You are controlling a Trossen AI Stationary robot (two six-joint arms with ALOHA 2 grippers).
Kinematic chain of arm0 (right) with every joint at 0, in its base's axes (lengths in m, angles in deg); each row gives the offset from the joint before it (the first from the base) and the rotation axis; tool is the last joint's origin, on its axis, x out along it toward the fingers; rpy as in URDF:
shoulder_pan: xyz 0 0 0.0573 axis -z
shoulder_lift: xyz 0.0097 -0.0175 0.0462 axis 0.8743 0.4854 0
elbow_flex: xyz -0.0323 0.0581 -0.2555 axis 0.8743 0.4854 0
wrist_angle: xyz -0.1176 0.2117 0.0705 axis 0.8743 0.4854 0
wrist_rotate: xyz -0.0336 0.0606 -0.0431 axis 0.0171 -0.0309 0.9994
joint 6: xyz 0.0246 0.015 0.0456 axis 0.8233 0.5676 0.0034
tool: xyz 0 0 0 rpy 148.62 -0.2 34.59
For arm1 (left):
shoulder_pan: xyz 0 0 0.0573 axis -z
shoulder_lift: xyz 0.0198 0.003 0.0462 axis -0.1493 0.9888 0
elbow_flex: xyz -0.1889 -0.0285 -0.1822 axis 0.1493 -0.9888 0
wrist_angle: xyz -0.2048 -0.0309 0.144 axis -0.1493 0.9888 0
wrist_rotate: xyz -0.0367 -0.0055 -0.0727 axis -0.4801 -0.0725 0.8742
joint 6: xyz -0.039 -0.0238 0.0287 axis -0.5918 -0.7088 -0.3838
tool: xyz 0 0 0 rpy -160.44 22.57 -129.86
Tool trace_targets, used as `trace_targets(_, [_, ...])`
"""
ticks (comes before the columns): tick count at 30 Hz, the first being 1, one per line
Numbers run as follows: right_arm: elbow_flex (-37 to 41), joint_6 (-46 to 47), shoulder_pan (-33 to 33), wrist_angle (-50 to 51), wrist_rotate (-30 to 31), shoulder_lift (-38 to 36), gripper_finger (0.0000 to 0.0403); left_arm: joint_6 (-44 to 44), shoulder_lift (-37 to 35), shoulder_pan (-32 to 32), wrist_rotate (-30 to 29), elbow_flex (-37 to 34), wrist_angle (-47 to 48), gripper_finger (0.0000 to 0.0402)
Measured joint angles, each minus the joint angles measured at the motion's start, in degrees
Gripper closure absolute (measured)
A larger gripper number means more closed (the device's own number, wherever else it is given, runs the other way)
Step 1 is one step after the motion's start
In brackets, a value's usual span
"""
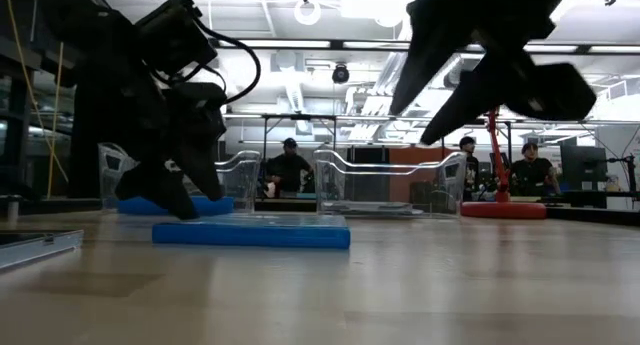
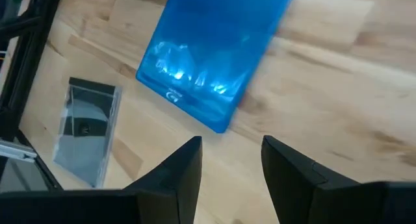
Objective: Pick & place jewel cases by type
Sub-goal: Put the blue CD case into the left transparent bin
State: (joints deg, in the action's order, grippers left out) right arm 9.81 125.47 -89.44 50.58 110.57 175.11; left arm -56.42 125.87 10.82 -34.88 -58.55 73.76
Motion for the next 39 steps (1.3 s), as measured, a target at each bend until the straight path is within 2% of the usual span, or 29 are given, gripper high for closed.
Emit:
trace_targets(12, [0.0,-2.57,3.42,-12.09,-3.23,7.05,0.026,0.98,0.13,0.0,-0.24,0.0,-0.06,0.0154])
trace_targets(26, [0.0,-0.17,5.29,-12.8,-2.92,7.26,0.026,5.73,0.17,0.0,-0.2,0.0,-0.87,0.0154])
trace_targets(34, [0.0,-1.05,5.82,-12.12,-11.08,7.26,0.026,10.88,0.17,0.0,-0.29,-0.01,-1.34,0.0154])
trace_targets(39, [0.0,-3.6,6.0,-12.16,-11.4,7.26,0.026,10.87,0.17,0.0,-0.85,-0.04,-4.11,0.0154])
